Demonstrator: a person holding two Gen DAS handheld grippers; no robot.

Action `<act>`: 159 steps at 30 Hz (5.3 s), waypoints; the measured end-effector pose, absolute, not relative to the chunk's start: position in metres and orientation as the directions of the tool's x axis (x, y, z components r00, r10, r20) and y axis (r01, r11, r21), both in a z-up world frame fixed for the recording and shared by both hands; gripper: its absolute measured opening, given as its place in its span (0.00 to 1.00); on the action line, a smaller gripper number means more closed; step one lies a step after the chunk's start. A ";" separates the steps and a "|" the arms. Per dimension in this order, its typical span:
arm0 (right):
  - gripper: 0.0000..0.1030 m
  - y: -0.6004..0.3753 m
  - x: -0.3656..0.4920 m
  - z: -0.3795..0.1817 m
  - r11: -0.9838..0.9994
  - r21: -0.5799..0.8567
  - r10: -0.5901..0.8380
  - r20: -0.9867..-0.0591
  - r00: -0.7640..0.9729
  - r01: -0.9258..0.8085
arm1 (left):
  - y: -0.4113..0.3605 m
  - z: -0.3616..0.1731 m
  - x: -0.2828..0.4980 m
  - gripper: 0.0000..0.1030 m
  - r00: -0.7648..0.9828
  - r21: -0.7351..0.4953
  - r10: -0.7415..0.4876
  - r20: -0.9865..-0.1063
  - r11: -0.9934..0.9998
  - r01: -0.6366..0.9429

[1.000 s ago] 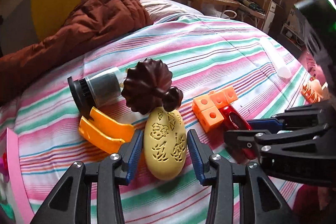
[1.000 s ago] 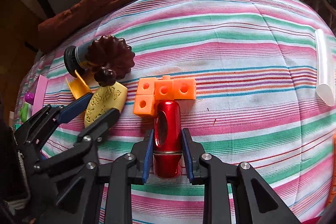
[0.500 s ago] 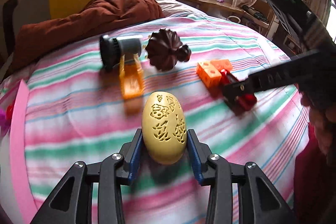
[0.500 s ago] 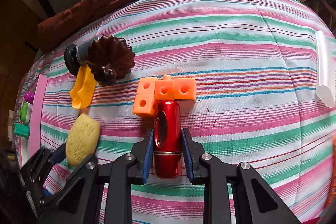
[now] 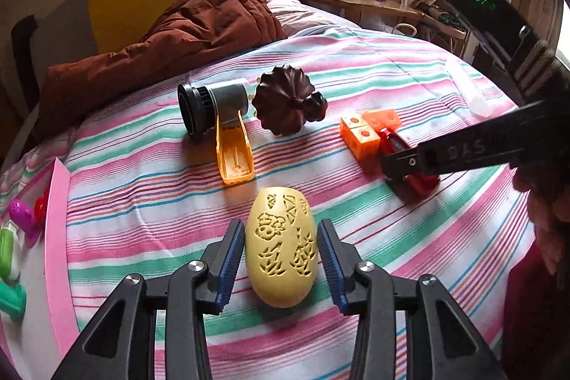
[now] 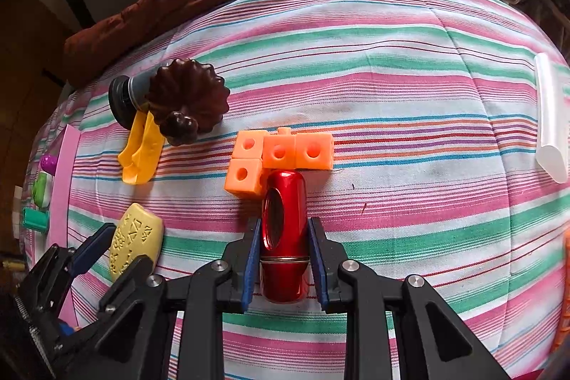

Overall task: Organize rigid objects
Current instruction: 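Carry the yellow egg into the tray and open the left tool, then carry the red cylinder into the tray and open the right tool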

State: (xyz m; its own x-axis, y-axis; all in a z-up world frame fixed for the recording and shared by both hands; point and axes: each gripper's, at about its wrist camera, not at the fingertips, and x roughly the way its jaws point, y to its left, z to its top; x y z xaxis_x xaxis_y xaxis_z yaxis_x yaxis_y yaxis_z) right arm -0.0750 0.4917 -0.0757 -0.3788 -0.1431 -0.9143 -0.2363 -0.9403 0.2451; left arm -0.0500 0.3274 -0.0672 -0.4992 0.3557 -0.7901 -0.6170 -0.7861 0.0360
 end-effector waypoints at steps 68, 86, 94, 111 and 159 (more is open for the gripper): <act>0.26 0.459 -0.072 -0.066 -0.942 0.332 -0.280 -0.860 -0.428 -0.052 | 0.081 -0.032 -0.095 0.42 -0.608 -0.216 0.289 -0.739 -0.957 -0.193; 0.26 0.466 -0.072 -0.070 -0.945 0.317 -0.258 -0.867 -0.426 -0.074 | 0.083 -0.062 -0.153 0.42 -0.502 -0.091 0.143 -0.853 -0.988 -0.126; 0.26 0.466 -0.072 -0.069 -0.947 0.312 -0.253 -0.868 -0.427 -0.073 | 0.079 -0.042 -0.128 0.44 -0.552 -0.118 0.170 -0.816 -0.985 -0.128; 0.26 0.465 -0.071 -0.067 -0.947 0.312 -0.252 -0.861 -0.442 -0.068 | 0.080 -0.036 -0.036 0.44 -0.611 -0.224 0.336 -0.716 -0.941 -0.254; 0.26 0.178 -0.144 -0.030 -0.952 0.173 -0.272 -0.854 -0.443 0.251 | 0.035 -0.043 -0.012 0.44 -0.591 -0.176 0.268 -0.761 -0.962 -0.209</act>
